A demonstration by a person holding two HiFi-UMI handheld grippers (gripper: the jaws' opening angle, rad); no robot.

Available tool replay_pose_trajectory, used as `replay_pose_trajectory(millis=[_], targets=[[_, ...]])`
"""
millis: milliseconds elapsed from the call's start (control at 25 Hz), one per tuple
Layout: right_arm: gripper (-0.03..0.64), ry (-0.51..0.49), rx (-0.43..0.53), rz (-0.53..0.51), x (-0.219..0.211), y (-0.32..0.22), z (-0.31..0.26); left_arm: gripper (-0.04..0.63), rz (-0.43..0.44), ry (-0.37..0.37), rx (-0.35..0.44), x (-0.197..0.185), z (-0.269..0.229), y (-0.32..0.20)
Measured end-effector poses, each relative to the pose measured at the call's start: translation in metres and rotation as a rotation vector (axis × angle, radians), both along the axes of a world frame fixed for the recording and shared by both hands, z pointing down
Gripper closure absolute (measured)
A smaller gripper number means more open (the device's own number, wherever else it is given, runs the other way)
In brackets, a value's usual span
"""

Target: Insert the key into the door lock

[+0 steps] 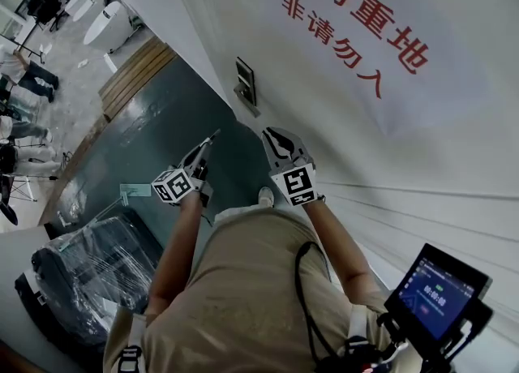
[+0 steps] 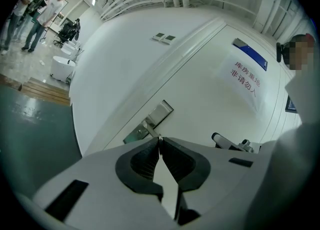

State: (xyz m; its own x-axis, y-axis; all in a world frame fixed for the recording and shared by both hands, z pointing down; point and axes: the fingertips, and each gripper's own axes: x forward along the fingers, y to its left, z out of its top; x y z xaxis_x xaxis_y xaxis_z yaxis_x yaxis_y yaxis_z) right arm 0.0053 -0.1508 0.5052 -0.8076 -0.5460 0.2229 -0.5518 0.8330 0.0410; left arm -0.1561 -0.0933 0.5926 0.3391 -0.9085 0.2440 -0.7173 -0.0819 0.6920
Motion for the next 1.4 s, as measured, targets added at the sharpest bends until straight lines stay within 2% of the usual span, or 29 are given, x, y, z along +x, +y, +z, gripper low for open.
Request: replay_pose_trajectory(millis=[240, 600, 760, 1040, 1120, 1400], targets=[[0.597, -0.009, -0.005, -0.024, 0.000, -0.005, 0.005, 0.563, 0.003, 0.028, -0.014, 0.011, 0.011, -0.020], [0.592, -0.042, -0.039, -0.062, -0.008, -0.008, 0.009, 0.563, 0.004, 0.062, -0.060, 0.006, 0.040, -0.046], [0.537, -0.053, -0.062, -0.079, -0.015, -0.011, 0.012, 0.563, 0.019, 0.062, -0.094, 0.006, 0.058, -0.063], [0.534, -0.030, -0.032, -0.067, -0.036, -0.027, 0.016, 0.563, 0.008, 0.115, -0.113, 0.000, 0.085, -0.095], [0.534, -0.021, -0.029, -0.081, -0.042, -0.027, 0.019, 0.563, -0.004, 0.145, -0.120, -0.002, 0.093, -0.103], [0.534, 0.004, -0.035, -0.065, -0.049, -0.038, 0.029, 0.563, -0.068, 0.321, -0.160, -0.004, 0.120, -0.128]])
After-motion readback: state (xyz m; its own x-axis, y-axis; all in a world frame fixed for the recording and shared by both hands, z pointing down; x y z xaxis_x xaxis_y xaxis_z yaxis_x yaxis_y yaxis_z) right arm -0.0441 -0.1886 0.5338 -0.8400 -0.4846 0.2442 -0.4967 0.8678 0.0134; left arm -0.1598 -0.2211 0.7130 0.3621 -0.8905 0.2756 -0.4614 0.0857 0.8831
